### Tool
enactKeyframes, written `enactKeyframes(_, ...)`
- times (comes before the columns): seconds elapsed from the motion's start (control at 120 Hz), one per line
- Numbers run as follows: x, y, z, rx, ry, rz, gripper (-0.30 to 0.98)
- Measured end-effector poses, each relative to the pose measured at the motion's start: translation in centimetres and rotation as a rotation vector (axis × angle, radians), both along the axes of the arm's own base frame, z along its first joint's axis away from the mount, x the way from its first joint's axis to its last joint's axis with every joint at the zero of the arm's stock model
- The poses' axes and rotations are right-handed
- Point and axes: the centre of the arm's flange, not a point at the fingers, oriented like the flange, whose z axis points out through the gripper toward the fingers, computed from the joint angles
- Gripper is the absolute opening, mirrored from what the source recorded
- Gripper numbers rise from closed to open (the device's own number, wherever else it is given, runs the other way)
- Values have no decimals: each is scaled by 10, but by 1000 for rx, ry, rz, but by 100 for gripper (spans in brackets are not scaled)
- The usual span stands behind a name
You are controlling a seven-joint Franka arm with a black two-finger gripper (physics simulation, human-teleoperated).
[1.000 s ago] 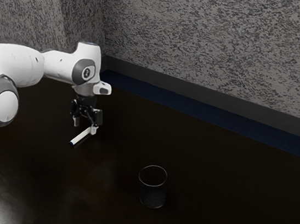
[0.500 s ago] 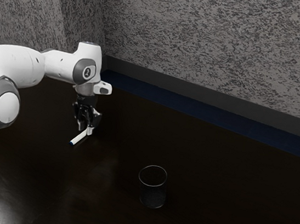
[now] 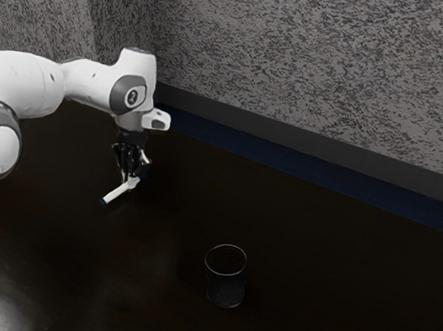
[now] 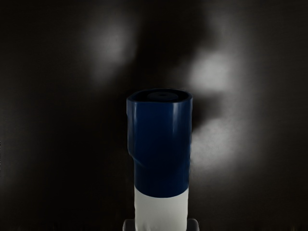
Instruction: Put the marker into the pen holder.
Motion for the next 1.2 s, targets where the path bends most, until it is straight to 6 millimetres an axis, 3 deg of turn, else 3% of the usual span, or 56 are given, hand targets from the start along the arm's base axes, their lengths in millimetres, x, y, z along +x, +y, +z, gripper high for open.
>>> enactKeyframes(0.058, -20, -38, 45, 33, -59, -66, -9)
enactKeyframes(0.158, -81, -108, 101, 71, -202, -170, -10)
enactKeyframes(0.217, -109, -149, 116, 78, -299, -228, -10)
enactKeyframes(0.317, -125, -212, 133, 64, -457, -304, -10)
enactKeyframes(0.442, -159, -273, 142, 24, -587, -341, -10)
enactKeyframes(0.542, -184, -317, 168, -15, -692, -350, -10)
enactKeyframes(0.675, -217, -326, 172, -30, -736, -269, -8)
enactKeyframes(0.892, -255, -364, 158, -68, -734, -179, -5)
enactKeyframes(1.058, -261, -369, 150, -84, -723, -81, -4)
enactKeyframes(1.2, -251, -369, 131, -60, -705, -64, -4)
